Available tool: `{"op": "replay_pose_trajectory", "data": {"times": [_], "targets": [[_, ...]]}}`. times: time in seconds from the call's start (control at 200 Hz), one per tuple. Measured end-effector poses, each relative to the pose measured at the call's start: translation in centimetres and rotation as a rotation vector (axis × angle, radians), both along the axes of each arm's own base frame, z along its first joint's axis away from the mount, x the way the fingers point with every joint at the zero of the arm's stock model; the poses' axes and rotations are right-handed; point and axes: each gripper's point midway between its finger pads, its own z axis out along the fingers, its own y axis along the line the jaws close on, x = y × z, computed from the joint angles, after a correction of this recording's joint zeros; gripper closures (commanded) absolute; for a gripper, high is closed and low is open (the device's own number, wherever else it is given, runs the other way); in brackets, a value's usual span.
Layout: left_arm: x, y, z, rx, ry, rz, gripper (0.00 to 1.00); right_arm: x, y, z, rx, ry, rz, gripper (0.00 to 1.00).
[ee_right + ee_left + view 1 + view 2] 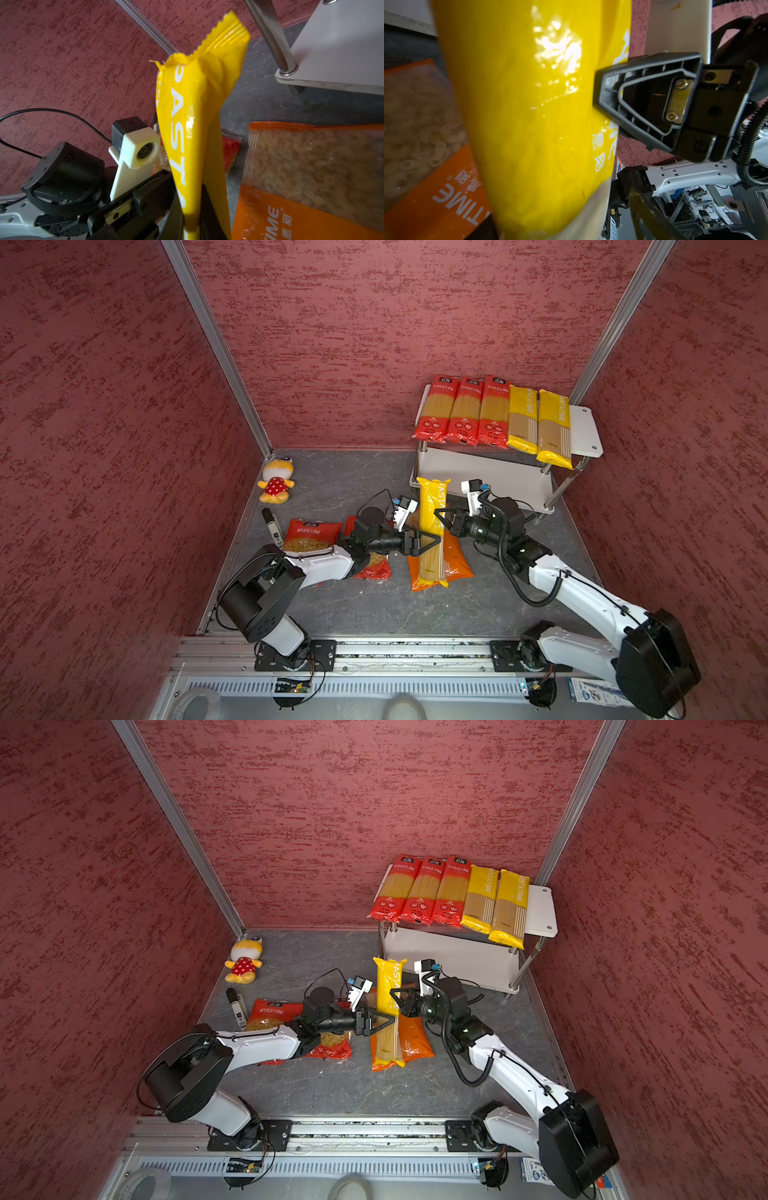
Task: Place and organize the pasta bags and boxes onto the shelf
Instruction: 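Grasp the upright yellow bag with the left gripper while the right holds it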
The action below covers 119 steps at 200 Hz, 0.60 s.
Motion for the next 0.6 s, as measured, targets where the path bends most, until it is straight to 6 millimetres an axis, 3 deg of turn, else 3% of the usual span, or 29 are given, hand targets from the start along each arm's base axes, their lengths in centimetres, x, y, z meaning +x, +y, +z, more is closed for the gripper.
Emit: {"op": "replay_pose_trajectory", "data": {"times": [0.115,0.23,0.346,0.596], "targets": [[0.5,-0.2,0.1,-0.032,0.012,-0.007,0.49,0.0,0.3,0.8,0.016,-0.022,0.012,0.96],[0.6,-0.4,0.5,-0.062,0.019,-0.023,0.6,0.3,0.3,1.0,0.021,-0.03,0.009,0.94],[0.6,-0.5,0.6,-0.079,0.041,-0.029,0.72,0.5,0.1,1.0,0.017,-0.033,-0.002,0.84],[0.7,-0.5,1.0,-0.097,0.063,-0.029,0.86,1.0,-0.4,1.5,0.015,-0.059,-0.036,0.66]]}}
